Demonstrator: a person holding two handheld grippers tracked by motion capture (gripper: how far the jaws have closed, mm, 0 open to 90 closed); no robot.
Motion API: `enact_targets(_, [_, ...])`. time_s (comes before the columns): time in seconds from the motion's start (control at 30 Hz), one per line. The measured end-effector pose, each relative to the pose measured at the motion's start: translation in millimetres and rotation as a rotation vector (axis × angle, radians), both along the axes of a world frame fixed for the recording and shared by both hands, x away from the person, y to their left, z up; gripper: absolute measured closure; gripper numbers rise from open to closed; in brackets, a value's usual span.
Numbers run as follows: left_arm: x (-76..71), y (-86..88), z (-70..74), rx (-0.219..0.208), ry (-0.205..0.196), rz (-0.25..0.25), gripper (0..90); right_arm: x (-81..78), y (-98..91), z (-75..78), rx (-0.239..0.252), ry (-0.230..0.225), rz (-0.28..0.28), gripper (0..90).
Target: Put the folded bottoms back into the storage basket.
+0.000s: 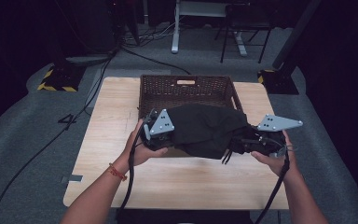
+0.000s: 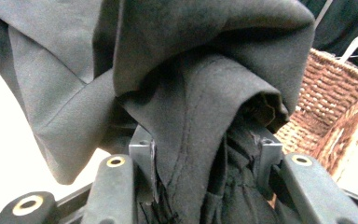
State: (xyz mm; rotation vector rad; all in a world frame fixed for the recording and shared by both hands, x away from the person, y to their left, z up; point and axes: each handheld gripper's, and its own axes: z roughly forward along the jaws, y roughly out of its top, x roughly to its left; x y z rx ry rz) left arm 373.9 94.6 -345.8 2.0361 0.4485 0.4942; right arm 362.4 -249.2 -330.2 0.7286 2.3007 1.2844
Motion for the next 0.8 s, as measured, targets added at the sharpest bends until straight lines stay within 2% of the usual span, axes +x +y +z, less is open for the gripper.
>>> enact_targets(0.2, [6.2,4.9,7.6,-0.012,-0.009,0.014,65.4,12.3,7.7,13.4,-0.015,-0.016,0.007,55.7])
enact_targets(0.4, [14.8,8.9,12.9,-0.002,-0.015,0.029,65.4,22.5,12.8,18.7,-0.026,-0.018,0.014,55.6])
enact_targets(0.8, [38.6,18.3,16.6,-0.011,-0.017,0.081,65.3,54.2,26.9,26.5,-0.039,-0.022,0.014,55.5])
